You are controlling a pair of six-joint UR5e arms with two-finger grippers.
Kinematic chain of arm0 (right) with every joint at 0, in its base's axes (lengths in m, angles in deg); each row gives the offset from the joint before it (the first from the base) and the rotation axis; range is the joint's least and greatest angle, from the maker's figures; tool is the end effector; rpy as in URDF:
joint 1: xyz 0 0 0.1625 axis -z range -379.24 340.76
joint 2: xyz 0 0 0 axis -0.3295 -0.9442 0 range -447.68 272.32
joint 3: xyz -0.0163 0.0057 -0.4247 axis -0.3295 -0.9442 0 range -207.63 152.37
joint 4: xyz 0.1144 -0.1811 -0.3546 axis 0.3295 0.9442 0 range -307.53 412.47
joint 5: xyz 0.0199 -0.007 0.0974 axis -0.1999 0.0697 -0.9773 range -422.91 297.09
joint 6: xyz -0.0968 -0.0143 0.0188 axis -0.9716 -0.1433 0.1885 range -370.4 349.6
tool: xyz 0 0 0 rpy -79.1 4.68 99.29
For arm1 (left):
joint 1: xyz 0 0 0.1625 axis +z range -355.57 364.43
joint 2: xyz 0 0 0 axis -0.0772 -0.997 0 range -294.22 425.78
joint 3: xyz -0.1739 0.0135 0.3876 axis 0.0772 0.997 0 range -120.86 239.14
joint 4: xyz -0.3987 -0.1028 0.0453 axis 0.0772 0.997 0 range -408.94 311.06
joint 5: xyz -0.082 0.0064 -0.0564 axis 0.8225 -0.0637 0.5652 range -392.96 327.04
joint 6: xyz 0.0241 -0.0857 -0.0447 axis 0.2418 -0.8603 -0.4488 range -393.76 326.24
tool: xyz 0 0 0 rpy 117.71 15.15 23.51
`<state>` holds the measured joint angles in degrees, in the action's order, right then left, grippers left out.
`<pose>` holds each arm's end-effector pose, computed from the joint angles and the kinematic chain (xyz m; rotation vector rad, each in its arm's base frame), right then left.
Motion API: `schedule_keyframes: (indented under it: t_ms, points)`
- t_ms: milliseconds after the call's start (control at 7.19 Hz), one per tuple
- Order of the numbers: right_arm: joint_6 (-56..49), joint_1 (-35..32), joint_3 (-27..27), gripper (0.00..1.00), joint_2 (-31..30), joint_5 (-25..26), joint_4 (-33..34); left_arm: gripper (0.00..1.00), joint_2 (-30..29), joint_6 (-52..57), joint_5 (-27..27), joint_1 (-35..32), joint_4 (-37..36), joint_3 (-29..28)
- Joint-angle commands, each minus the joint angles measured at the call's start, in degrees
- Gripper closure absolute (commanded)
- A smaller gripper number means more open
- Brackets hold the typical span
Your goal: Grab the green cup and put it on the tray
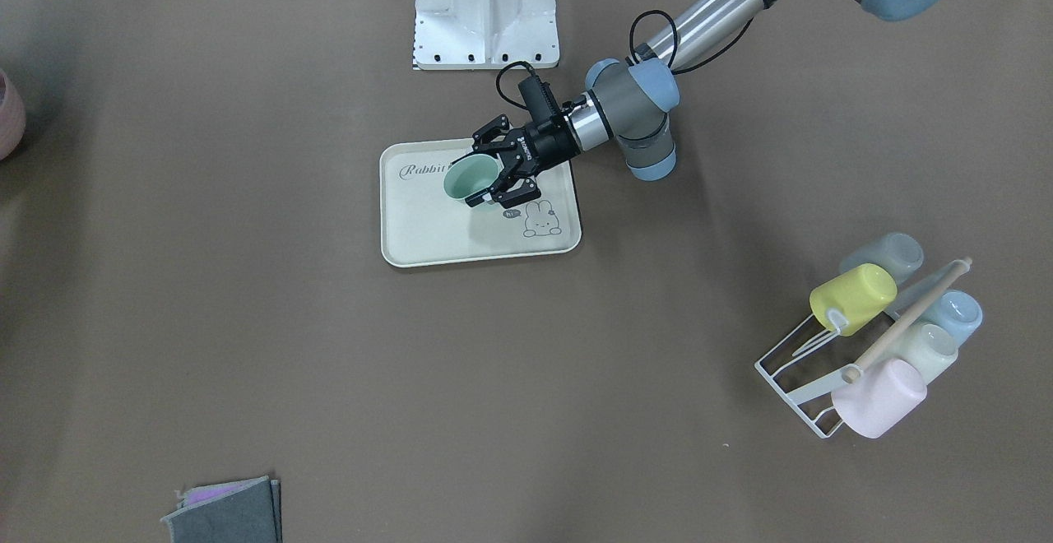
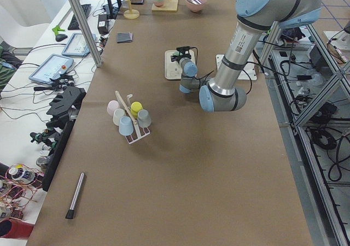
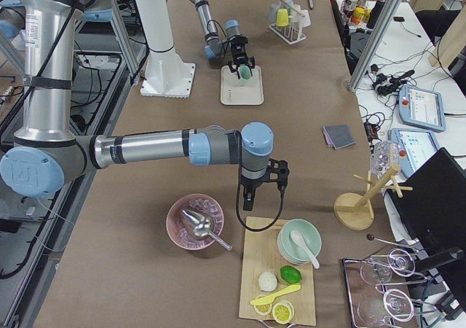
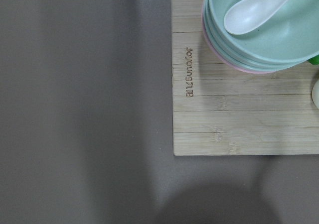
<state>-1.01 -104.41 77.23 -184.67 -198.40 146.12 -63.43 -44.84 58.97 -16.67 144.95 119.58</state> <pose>0.0249 -0.4450 0.5930 -0.0291 -0.7962 0.0460 0.6127 -0.3755 0.2950 1.5539 1.3328 0.6784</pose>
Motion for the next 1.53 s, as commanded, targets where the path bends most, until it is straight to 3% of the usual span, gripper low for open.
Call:
schedule_keyframes:
  t_ms: [0, 139, 278, 974, 1392]
  points:
    - [-0.1, 0.0, -0.4, 0.00, -0.2, -0.7, -0.1, 0.63, 0.0, 0.1, 0.0, 0.0, 0.0, -0.1]
    - [-0.1, -0.1, -0.2, 0.00, -0.1, -0.7, -0.1, 0.47, 0.0, 0.3, -0.1, 0.0, 0.1, 0.0]
    - [-0.1, 0.0, -0.1, 0.00, -0.1, -0.8, -0.1, 0.02, 0.1, 0.3, -0.1, 0.0, 0.2, 0.0]
    - [-0.1, 0.0, -0.4, 0.00, -0.1, -0.8, -0.1, 0.02, 1.1, 0.3, -0.2, -0.1, 0.2, 1.2]
    - [-0.1, -0.1, -0.4, 0.00, -0.1, -0.8, -0.1, 0.02, 4.1, 0.1, -0.3, -0.1, -3.2, 8.9]
